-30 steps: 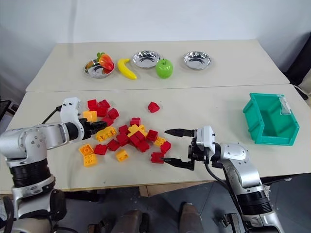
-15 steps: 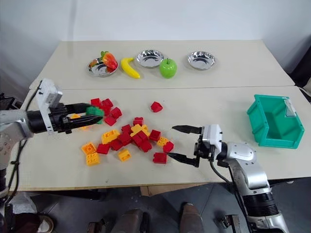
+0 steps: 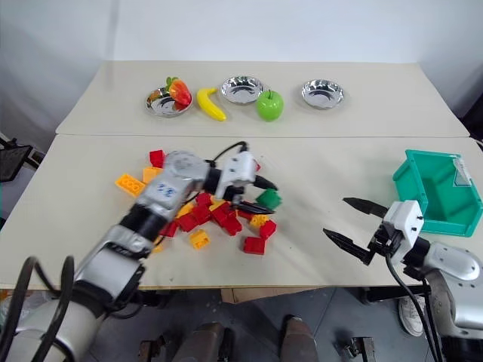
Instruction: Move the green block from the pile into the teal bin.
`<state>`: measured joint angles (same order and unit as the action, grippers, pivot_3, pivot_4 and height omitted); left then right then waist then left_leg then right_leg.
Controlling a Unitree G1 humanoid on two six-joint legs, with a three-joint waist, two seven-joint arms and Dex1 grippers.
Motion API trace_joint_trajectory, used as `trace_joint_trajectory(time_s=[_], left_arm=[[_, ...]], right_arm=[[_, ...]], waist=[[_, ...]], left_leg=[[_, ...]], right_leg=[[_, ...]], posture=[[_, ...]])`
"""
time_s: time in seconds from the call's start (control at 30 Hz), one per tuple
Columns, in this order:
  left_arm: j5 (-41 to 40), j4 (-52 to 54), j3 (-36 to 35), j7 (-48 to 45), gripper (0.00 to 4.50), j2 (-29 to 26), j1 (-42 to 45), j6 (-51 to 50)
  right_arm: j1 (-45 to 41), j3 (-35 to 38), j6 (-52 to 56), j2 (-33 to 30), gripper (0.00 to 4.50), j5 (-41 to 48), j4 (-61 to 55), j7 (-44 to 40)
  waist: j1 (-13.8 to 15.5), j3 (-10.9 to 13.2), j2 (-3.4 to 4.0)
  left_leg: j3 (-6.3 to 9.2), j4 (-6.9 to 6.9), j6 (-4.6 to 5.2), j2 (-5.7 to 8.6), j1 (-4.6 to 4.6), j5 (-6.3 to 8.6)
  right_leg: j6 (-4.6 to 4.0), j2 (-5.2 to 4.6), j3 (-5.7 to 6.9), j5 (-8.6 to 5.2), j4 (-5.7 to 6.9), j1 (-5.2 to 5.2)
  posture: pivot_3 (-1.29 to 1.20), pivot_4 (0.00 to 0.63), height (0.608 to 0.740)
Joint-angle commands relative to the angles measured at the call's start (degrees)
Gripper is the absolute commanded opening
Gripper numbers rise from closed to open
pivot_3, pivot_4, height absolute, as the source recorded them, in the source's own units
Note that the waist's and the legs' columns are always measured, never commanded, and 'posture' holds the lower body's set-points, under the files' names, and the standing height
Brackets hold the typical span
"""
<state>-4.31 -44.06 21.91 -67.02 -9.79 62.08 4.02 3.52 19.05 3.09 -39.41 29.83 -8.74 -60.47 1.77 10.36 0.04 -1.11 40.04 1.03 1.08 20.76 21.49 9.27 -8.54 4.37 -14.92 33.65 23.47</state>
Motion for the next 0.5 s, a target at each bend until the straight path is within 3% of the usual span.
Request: trace_joint_trajectory(time_s=[0.03, 0.1, 0.17, 0.33, 0.5], left_arm=[[2.5, -9.2, -0.8, 1.1, 2.5, 3.8, 4.6, 5.4], [3.8, -13.0, -1.0, 1.2, 2.5, 5.3, 6.5, 6.7], [3.4, -15.0, -2.5, 1.2, 3.23, 6.5, 7.6, 6.2], [0.0, -13.9, -7.8, -1.3, 4.48, 7.3, 7.3, 6.6], [-6.4, -7.2, -15.8, -5.3, 4.48, 2.3, 3.1, 6.3]], right_arm=[[1.9, 1.5, 1.2, 0.6, 4.5, 1.4, -6.1, 2.8], [3.1, 1.4, 1.8, 1.0, 4.5, 1.6, -7.9, 4.0], [3.9, 1.6, 2.3, 1.4, 4.5, 1.8, -9.3, 5.3], [5.2, 1.9, 2.8, 1.5, 4.5, 2.1, -10.7, 6.5], [4.6, 2.2, 3.1, 0.8, 4.5, 2.4, -10.0, 6.3]], waist=[[-0.4, 0.0, -0.04], [-0.4, 0.0, -0.05], [-0.2, 0.0, -0.06], [-0.1, 0.0, -0.06], [-0.3, 0.0, -0.04]], left_leg=[[-0.04, -0.01, 0.01, 0.0, 0.0, 0.01], [-0.05, -0.01, 0.02, -0.02, 0.0, 0.01], [-0.05, 0.01, 0.02, -0.02, 0.0, 0.01], [-0.01, 0.04, 0.04, -0.01, 0.02, 0.01], [0.04, 0.06, 0.03, -0.02, 0.05, 0.01]], right_leg=[[0.01, 0.0, 0.0, 0.0, -0.01, 0.02], [0.01, 0.0, 0.01, 0.01, -0.01, 0.03], [0.01, -0.01, 0.01, 0.01, 0.01, 0.03], [0.04, -0.03, 0.01, 0.02, 0.0, 0.02], [0.04, -0.03, 0.03, 0.02, 0.0, 0.02]], posture=[[0.0, 0.15, 0.74], [0.0, 0.15, 0.74], [0.0, 0.15, 0.74], [0.0, 0.15, 0.74], [0.0, 0.15, 0.74]])
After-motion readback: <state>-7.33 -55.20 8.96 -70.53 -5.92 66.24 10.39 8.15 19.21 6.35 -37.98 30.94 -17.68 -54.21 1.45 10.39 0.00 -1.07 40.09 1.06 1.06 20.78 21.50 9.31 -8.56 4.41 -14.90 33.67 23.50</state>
